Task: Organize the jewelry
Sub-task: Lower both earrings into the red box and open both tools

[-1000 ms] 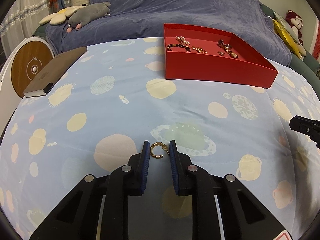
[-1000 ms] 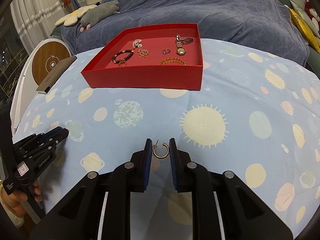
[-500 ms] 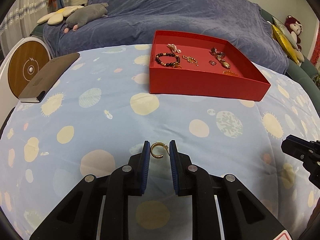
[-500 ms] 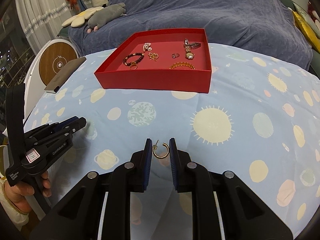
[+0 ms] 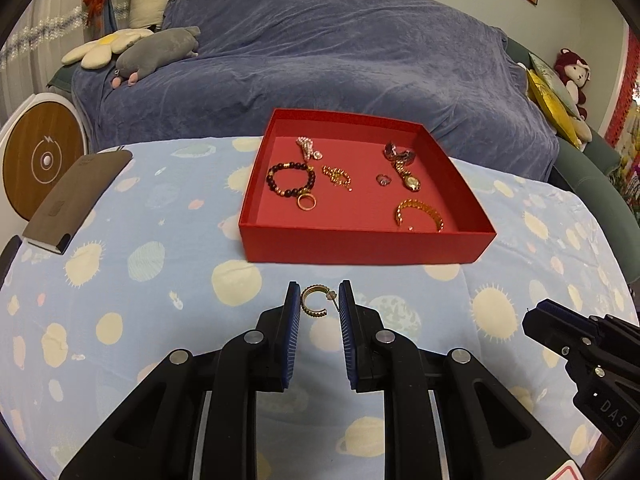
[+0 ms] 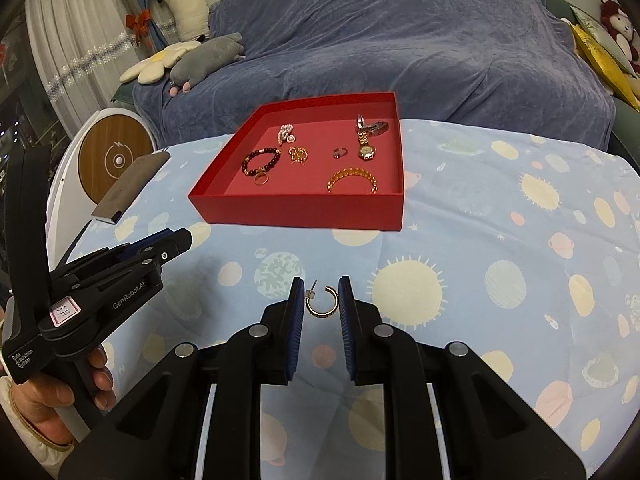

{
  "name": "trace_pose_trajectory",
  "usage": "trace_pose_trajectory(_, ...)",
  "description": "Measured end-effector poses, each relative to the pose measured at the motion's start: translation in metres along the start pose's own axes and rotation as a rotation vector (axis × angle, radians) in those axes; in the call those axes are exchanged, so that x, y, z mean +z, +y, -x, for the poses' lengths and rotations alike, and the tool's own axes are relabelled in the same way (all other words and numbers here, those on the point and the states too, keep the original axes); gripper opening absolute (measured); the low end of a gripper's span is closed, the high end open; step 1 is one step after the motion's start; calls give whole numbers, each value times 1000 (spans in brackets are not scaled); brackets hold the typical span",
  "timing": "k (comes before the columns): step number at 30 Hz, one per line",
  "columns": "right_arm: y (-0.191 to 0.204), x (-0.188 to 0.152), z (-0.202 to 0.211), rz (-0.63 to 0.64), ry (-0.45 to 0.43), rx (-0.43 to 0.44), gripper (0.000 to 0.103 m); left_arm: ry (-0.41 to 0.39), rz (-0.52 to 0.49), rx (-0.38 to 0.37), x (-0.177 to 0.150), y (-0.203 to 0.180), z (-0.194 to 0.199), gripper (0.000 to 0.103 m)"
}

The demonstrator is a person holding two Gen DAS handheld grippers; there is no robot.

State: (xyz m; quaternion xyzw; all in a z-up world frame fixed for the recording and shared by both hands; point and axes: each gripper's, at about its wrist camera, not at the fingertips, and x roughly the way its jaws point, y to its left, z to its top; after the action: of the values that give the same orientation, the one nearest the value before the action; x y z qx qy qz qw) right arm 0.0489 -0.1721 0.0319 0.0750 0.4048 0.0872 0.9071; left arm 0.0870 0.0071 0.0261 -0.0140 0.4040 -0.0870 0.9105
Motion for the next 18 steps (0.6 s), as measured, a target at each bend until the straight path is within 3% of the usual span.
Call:
trace_pose_trajectory(7, -5, 47, -13, 2, -51, -10, 17, -46, -48, -22, 48, -8, -10, 17)
trace_pose_trajectory(18, -11, 112, -93, 9, -37, -19, 17, -23, -18, -43, 110, -6, -83, 17)
